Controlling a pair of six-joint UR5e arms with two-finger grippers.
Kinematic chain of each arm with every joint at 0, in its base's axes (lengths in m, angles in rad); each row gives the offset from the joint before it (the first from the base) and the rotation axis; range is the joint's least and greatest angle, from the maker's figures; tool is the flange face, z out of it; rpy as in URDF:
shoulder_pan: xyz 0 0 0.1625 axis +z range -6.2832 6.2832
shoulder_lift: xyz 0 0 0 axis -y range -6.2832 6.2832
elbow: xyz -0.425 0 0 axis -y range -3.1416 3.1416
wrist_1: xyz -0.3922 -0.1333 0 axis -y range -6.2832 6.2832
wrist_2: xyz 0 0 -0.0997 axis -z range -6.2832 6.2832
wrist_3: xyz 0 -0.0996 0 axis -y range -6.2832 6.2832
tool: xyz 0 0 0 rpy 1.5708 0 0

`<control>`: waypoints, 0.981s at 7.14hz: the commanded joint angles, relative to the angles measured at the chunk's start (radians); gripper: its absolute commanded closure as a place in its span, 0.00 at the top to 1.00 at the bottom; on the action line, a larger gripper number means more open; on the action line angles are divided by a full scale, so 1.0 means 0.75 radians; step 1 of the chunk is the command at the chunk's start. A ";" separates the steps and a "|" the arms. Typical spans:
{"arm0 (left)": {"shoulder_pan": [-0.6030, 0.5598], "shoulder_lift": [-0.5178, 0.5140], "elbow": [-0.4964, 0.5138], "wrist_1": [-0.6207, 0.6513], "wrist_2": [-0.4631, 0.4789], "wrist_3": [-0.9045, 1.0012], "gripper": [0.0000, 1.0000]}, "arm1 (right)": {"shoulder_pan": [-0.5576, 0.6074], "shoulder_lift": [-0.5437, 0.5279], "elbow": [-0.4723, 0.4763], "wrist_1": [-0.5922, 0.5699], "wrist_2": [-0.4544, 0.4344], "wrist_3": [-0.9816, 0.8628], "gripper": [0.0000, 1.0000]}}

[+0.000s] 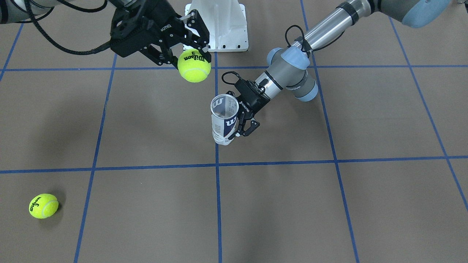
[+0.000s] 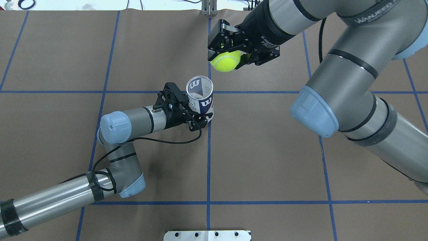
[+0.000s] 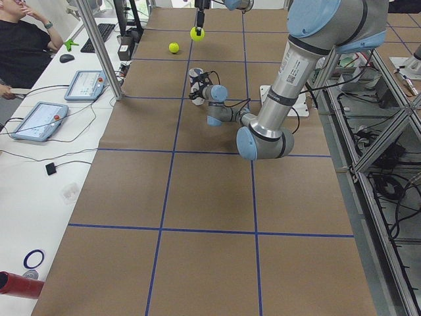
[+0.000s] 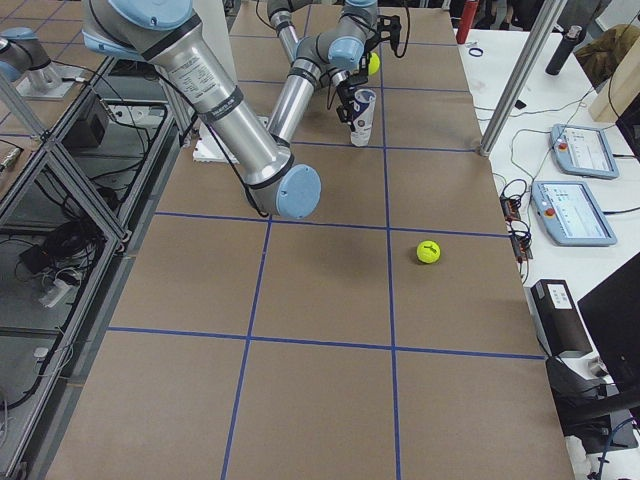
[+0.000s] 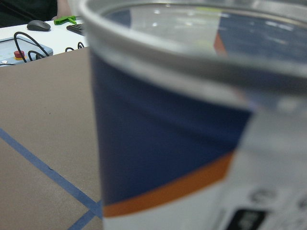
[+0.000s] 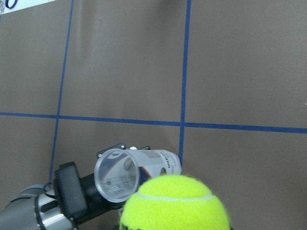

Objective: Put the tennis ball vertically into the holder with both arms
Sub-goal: 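Carry the ball with the right gripper over the can's open top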

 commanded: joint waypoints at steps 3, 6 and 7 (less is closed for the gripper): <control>-0.001 -0.010 -0.004 0.002 0.000 -0.003 0.85 | -0.109 0.101 -0.165 0.003 -0.187 0.023 0.00; -0.005 -0.016 -0.004 0.002 0.000 -0.001 0.85 | -0.137 0.099 -0.191 -0.001 -0.195 0.020 0.00; -0.007 -0.016 -0.004 0.002 0.000 -0.001 0.85 | -0.143 0.095 -0.200 -0.001 -0.195 0.020 0.00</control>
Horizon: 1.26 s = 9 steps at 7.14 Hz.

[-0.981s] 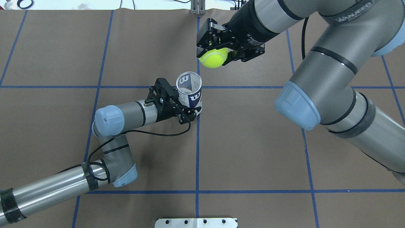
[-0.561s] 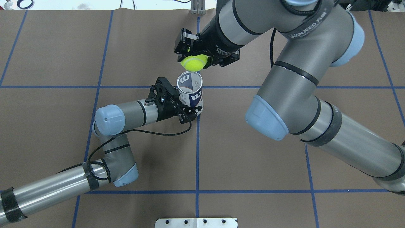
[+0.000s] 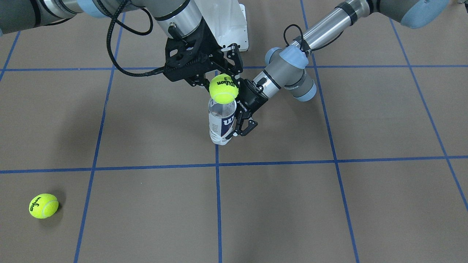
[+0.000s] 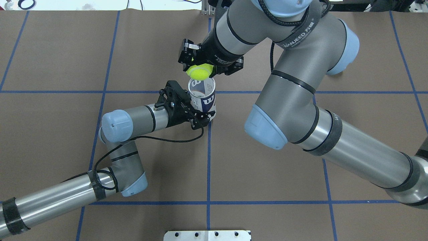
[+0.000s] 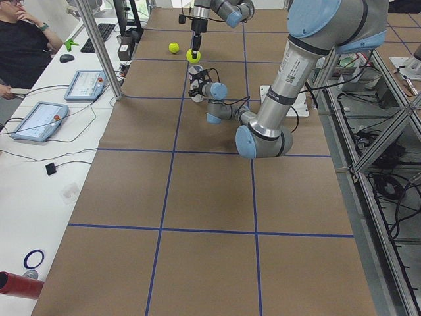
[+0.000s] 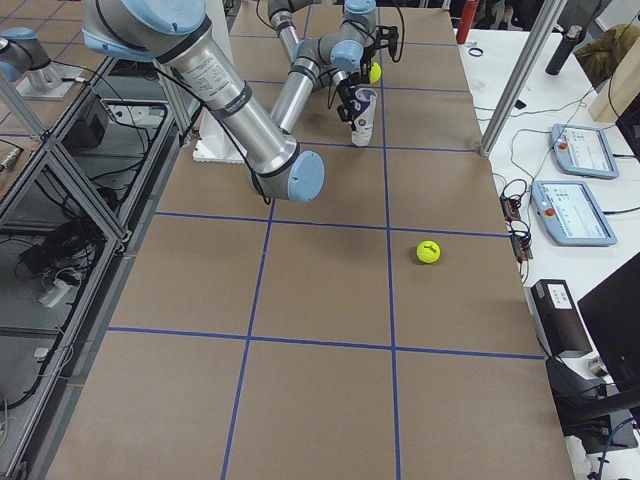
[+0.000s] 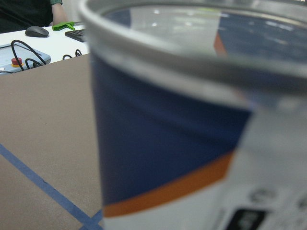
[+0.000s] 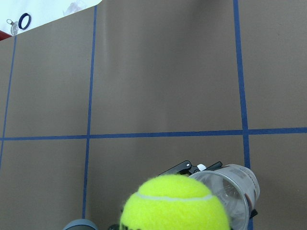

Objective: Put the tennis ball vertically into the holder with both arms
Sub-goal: 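Lower the ball into the can's opening and open the right gripper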

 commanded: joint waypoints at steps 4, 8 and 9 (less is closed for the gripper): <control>-0.004 -0.003 -0.002 0.002 -0.002 0.002 0.86 | -0.020 -0.007 -0.055 -0.003 -0.011 0.005 0.00; -0.004 -0.005 -0.004 0.002 -0.002 -0.002 0.88 | -0.020 0.001 -0.070 -0.001 -0.041 0.032 0.98; -0.004 -0.005 -0.004 0.002 -0.002 -0.002 0.88 | -0.020 0.001 -0.064 -0.001 -0.043 0.030 0.99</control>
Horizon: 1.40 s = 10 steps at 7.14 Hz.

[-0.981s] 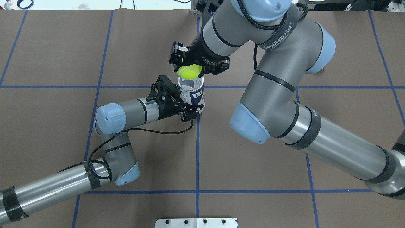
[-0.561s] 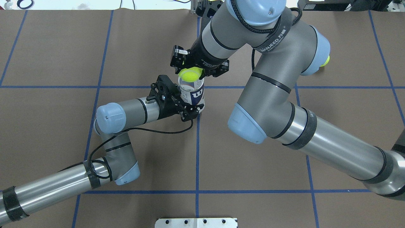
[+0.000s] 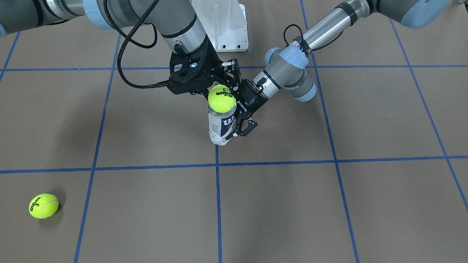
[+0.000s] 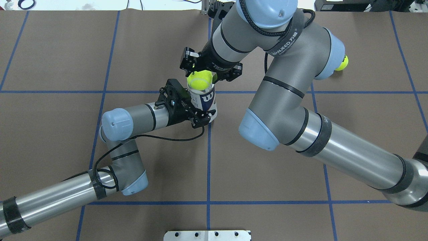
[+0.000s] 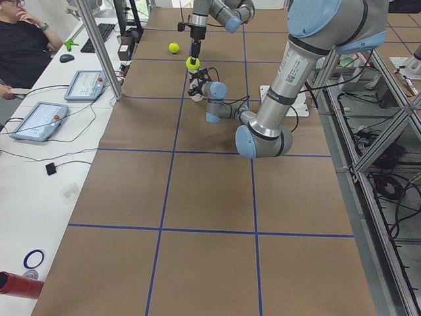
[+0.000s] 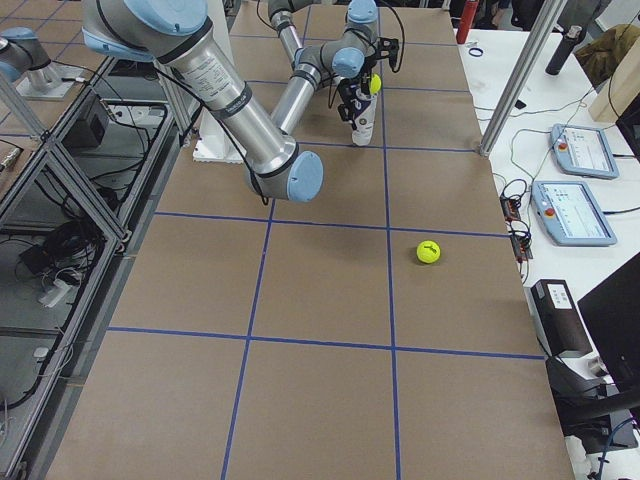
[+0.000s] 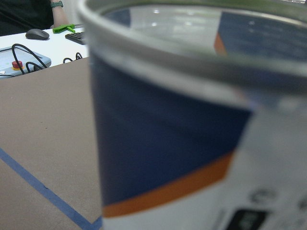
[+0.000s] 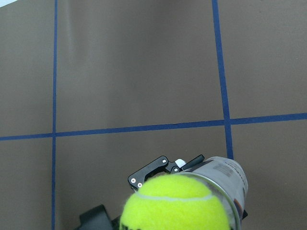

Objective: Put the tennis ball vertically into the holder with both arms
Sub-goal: 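Lower the ball into the can's opening and open the right gripper, then hold the right gripper open above the can while the left gripper holds it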

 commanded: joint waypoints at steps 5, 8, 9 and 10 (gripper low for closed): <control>-0.004 -0.001 0.000 0.006 0.000 0.001 0.88 | 0.004 -0.001 0.048 -0.002 -0.005 0.003 0.99; -0.002 -0.007 0.000 0.010 0.000 -0.005 0.99 | 0.024 -0.007 0.093 -0.047 0.001 0.005 0.99; -0.002 -0.009 0.000 0.020 0.000 -0.005 0.99 | 0.069 -0.025 0.126 -0.088 0.007 -0.012 0.99; -0.002 -0.009 0.000 0.020 0.000 -0.007 0.99 | 0.092 -0.074 0.140 -0.110 0.009 -0.076 0.99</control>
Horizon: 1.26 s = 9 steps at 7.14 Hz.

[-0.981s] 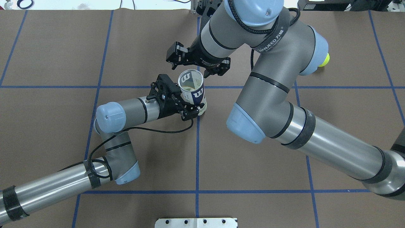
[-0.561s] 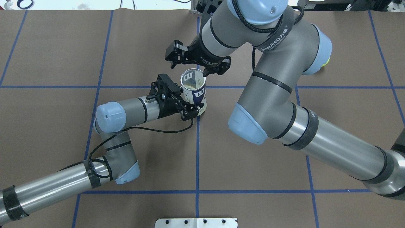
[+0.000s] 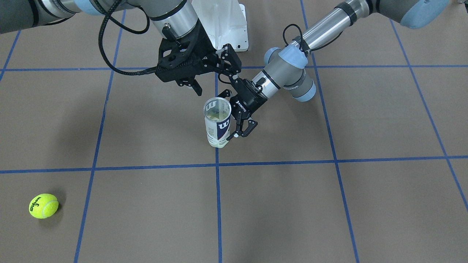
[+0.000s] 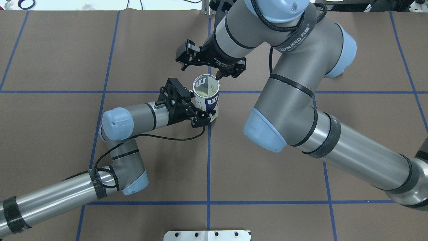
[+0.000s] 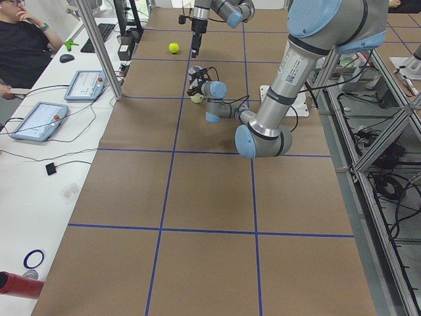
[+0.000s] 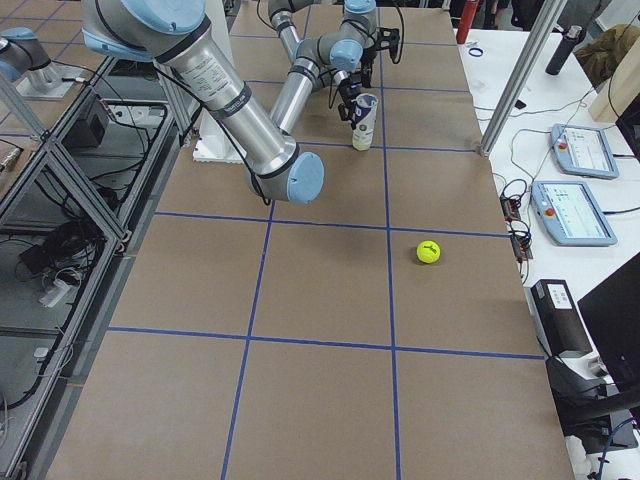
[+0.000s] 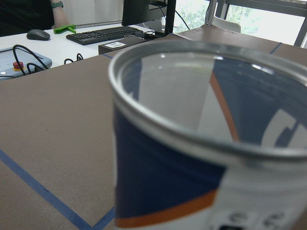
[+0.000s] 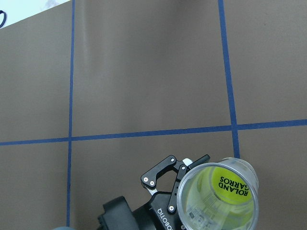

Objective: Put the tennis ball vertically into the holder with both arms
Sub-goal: 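Hold the right gripper open above the can while the left gripper holds it, then move the right gripper away to the second yellow tennis ball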

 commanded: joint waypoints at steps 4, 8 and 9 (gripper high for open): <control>0.004 -0.001 0.002 0.002 -0.002 0.000 0.99 | 0.261 -0.237 -0.050 -0.046 -0.002 -0.570 0.99; 0.002 0.003 0.004 0.000 -0.002 0.014 0.99 | 0.558 -0.370 -0.473 0.025 0.092 -1.363 0.99; 0.002 0.003 0.006 0.000 0.000 0.014 0.99 | 0.556 -0.391 -0.599 0.230 0.088 -1.344 0.99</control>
